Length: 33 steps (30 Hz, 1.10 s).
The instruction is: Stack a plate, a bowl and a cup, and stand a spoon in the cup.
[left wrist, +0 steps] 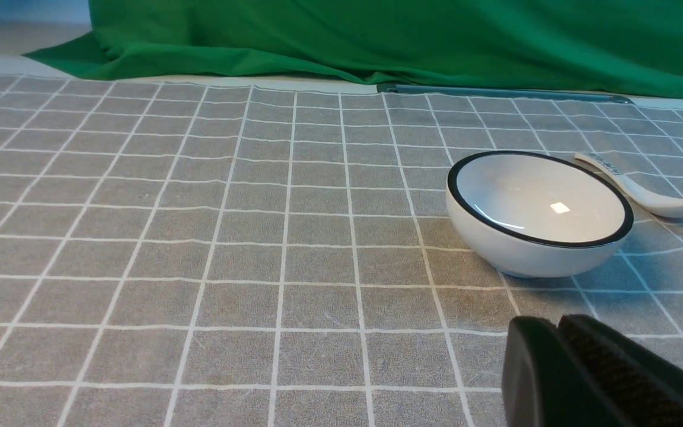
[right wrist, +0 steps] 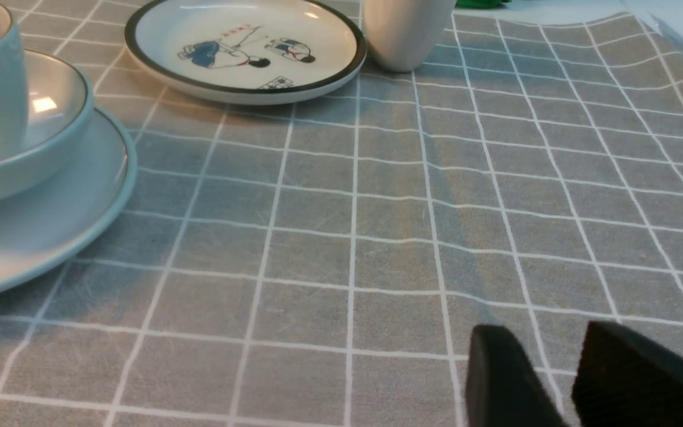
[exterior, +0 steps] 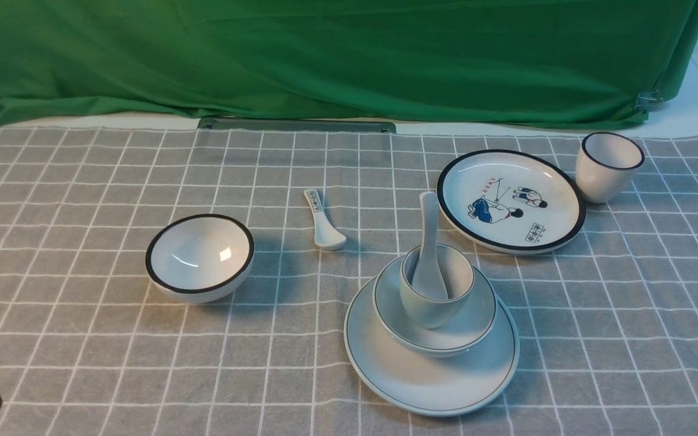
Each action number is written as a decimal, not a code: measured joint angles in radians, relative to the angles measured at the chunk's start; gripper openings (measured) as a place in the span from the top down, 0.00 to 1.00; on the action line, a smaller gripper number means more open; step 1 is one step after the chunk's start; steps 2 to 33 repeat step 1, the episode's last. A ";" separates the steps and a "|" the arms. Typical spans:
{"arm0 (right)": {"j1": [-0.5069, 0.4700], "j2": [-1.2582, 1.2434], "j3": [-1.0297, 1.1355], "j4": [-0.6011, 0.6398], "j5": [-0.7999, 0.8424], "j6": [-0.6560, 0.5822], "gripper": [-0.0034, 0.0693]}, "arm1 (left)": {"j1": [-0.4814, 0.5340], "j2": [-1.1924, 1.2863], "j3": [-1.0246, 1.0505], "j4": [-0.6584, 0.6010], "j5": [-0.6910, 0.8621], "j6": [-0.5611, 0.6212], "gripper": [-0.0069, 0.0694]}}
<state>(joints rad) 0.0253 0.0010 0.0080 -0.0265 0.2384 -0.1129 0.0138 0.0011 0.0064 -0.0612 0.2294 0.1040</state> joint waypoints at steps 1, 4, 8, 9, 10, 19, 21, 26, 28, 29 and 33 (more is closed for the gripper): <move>0.000 0.000 0.000 0.000 0.000 0.000 0.62 | 0.000 0.000 0.000 0.000 0.000 0.000 0.89; 0.000 0.000 0.000 0.000 0.000 0.000 0.62 | 0.000 0.000 0.000 0.000 0.000 0.000 0.89; 0.000 0.000 0.000 0.000 0.000 0.000 0.62 | 0.000 0.000 0.000 0.000 0.000 0.000 0.89; 0.000 0.000 0.000 0.000 0.000 0.000 0.62 | 0.000 0.000 0.000 0.000 0.000 0.000 0.89; 0.000 0.000 0.000 0.000 0.000 0.000 0.62 | 0.000 0.000 0.000 0.000 0.000 0.000 0.89; 0.000 0.000 0.000 0.000 0.000 0.000 0.62 | 0.000 0.000 0.000 0.000 0.000 0.000 0.89; 0.000 0.000 0.000 0.000 0.000 0.000 0.62 | 0.000 0.000 0.000 0.000 0.000 0.000 0.89; 0.000 0.000 0.000 0.000 0.000 0.000 0.62 | 0.000 0.000 0.000 0.000 0.000 0.000 0.89; 0.000 0.000 0.000 0.000 0.000 0.000 0.62 | 0.000 0.000 0.000 0.000 0.000 0.000 0.89; 0.000 0.000 0.000 0.000 0.000 0.000 0.62 | 0.000 0.000 0.000 0.000 0.000 0.000 0.89; 0.000 0.000 0.000 0.000 0.000 0.000 0.62 | 0.000 0.000 0.000 0.000 0.000 0.000 0.89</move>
